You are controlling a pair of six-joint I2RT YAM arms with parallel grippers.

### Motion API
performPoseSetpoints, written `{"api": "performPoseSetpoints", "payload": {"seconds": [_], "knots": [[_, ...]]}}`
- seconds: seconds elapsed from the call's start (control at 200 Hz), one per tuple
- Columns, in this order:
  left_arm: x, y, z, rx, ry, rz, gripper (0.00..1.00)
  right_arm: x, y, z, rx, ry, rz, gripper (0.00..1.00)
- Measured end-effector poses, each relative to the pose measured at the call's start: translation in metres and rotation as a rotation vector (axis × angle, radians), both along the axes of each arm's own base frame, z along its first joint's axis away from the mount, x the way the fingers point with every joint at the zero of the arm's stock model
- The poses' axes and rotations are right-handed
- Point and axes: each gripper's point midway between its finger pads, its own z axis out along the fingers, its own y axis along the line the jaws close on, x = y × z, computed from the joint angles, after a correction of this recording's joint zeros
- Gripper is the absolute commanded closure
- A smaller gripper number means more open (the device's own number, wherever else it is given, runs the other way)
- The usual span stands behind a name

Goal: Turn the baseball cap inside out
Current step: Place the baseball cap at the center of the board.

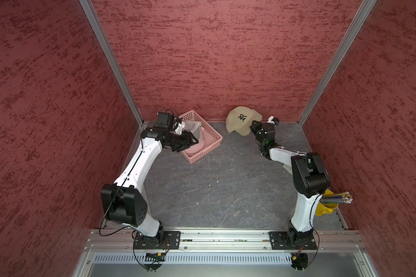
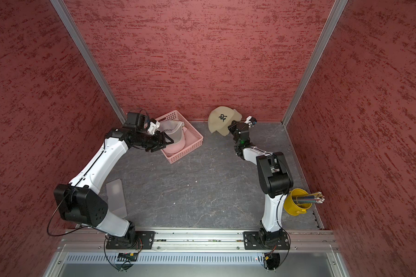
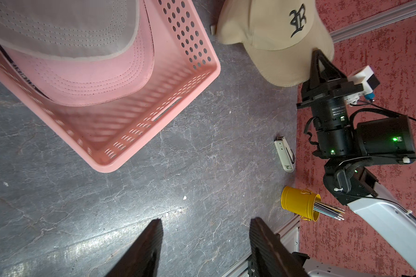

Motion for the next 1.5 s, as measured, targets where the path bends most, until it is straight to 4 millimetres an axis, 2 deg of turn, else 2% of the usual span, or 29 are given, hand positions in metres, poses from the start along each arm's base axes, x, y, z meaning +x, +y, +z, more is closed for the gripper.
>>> {"api": "performPoseSetpoints", "payload": {"seconds": [0.105, 0.175, 0.371, 0.526, 0.601, 0.711, 0.846, 1.107, 1.222, 1.322, 1.503], "knots": [[-0.001, 0.001, -0.004, 0.002, 0.010, 0.000, 0.39, -0.001, -0.002, 0.012, 0.036, -0.059, -0.012, 0.97], [-0.001, 0.000, -0.005, 0.001, 0.009, 0.000, 0.39, -0.003, -0.003, 0.011, 0.052, -0.071, -0.015, 0.94], [0.000, 0.000, -0.004, -0.003, 0.002, -0.003, 0.39, -0.011, -0.005, -0.014, 0.083, -0.052, -0.018, 0.95], [0.000, -0.001, -0.003, -0.004, 0.000, -0.006, 0.39, -0.014, -0.003, -0.041, 0.091, -0.010, -0.017, 0.93], [0.000, -0.001, -0.003, -0.004, -0.001, -0.007, 0.39, -0.017, -0.004, -0.045, 0.089, -0.004, -0.017, 0.90], [-0.001, -0.001, -0.005, -0.003, 0.004, -0.007, 0.39, -0.022, -0.005, -0.050, 0.089, -0.004, -0.016, 0.82], [-0.001, -0.001, -0.007, -0.003, 0.007, -0.008, 0.39, -0.033, -0.007, -0.069, 0.104, 0.027, -0.017, 0.72], [-0.002, -0.001, -0.006, 0.001, -0.002, -0.020, 0.39, -0.061, -0.016, -0.113, 0.109, 0.129, -0.035, 0.40], [-0.002, -0.001, -0.006, 0.005, -0.007, -0.025, 0.39, -0.077, -0.022, -0.134, 0.087, 0.218, -0.043, 0.32], [0.000, 0.002, -0.006, 0.026, -0.016, -0.022, 0.39, -0.093, -0.028, -0.142, 0.070, 0.273, -0.048, 0.28], [0.017, 0.024, 0.007, 0.172, -0.096, 0.025, 0.37, -0.124, -0.032, -0.158, 0.016, 0.399, -0.018, 0.25]]}}
